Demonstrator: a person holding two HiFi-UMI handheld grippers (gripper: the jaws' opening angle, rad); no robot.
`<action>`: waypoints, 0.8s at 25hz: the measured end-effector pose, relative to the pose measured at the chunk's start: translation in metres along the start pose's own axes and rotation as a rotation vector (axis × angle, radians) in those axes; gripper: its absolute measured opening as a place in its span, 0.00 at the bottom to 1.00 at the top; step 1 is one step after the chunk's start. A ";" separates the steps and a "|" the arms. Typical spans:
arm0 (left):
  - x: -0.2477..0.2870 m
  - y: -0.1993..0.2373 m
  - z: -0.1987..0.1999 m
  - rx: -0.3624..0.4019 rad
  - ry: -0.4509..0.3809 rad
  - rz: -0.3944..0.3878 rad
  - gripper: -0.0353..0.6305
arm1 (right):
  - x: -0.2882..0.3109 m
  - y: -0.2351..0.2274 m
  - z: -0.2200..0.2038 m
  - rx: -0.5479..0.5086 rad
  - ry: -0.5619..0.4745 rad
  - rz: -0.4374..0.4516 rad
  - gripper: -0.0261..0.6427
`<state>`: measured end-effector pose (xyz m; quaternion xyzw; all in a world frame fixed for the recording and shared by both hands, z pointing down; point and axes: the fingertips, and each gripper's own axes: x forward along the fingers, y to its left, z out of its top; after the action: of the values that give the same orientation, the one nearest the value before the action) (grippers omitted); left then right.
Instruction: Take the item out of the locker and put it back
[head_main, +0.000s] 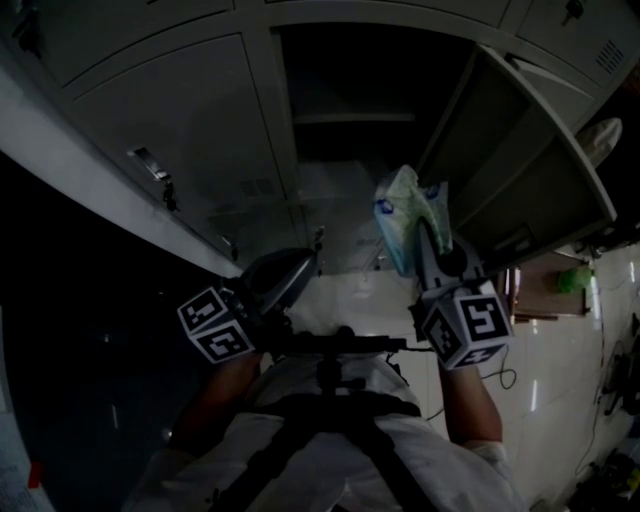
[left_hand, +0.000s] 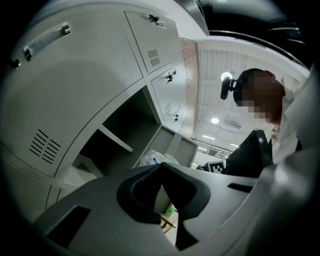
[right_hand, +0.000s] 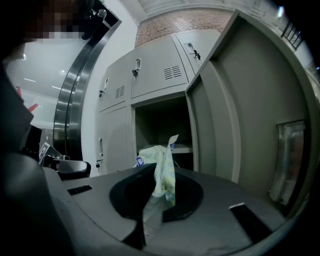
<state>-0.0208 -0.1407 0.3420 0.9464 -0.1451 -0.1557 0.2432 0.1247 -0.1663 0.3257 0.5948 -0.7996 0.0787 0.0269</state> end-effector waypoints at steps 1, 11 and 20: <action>-0.001 0.000 -0.001 -0.002 0.004 0.001 0.05 | -0.001 0.000 -0.002 -0.002 -0.002 -0.001 0.04; -0.005 0.000 -0.007 -0.016 0.027 -0.009 0.05 | -0.006 0.006 -0.025 0.017 0.038 -0.001 0.04; -0.006 -0.002 -0.011 -0.019 0.046 -0.021 0.05 | -0.005 0.011 -0.034 0.018 0.060 0.008 0.04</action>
<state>-0.0216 -0.1325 0.3517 0.9488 -0.1280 -0.1377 0.2540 0.1143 -0.1531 0.3574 0.5892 -0.8000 0.1039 0.0453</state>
